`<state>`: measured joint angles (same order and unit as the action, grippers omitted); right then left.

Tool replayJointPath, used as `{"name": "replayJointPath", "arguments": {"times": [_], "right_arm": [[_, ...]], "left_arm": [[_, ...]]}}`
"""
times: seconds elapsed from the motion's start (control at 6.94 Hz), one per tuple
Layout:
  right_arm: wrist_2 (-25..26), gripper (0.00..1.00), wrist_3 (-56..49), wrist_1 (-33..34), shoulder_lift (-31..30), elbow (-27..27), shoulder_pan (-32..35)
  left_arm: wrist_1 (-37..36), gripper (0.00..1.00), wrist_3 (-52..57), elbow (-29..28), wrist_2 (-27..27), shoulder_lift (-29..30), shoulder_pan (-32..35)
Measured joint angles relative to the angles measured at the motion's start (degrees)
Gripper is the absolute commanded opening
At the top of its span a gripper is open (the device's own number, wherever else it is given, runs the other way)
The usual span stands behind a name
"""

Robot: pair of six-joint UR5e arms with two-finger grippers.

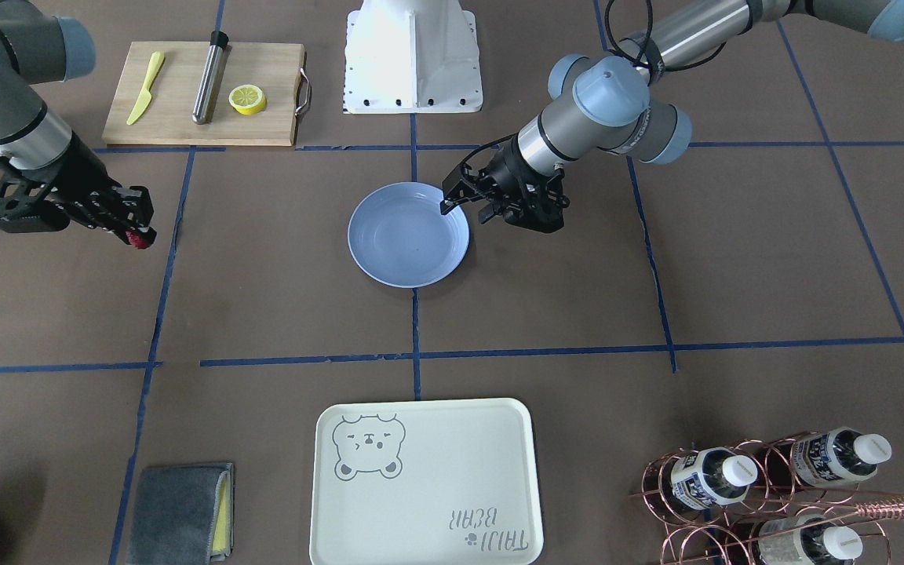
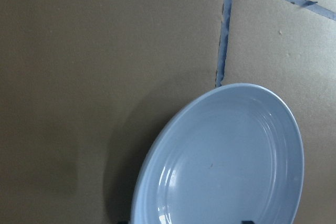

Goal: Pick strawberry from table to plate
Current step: 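Carry the strawberry over the plate with the right gripper while the left releases it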

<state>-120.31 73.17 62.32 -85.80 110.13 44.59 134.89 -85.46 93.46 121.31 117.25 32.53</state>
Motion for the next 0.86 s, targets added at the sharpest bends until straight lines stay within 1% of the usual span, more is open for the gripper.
{"name": "replayJointPath", "arguments": {"times": [0.14,0.29,0.43,0.58,0.72,0.86], "right_arm": [[0.15,0.00,6.87,1.00,5.17,-0.05,-3.21],[1.73,0.00,12.38,3.47,11.14,-0.81,-7.05],[4.54,0.00,16.33,7.53,18.01,-2.83,-10.82],[8.21,0.00,19.11,11.17,24.65,-6.37,-14.28],[12.16,0.00,21.18,12.64,29.68,-10.85,-16.92],[14.76,0.00,23.02,13.13,33.05,-15.02,-18.58]], "left_arm": [[-0.02,0.74,0.04,3.39,0.33,-2.89,0.92],[0.00,0.71,0.11,5.71,1.28,-5.30,2.28],[0.06,0.73,0.16,7.37,3.44,-7.46,4.47],[0.14,0.77,0.19,9.74,5.45,-10.40,6.63],[0.18,0.77,0.20,11.81,6.16,-12.86,7.77],[0.19,0.77,0.20,12.77,6.37,-14.24,8.37]]}}
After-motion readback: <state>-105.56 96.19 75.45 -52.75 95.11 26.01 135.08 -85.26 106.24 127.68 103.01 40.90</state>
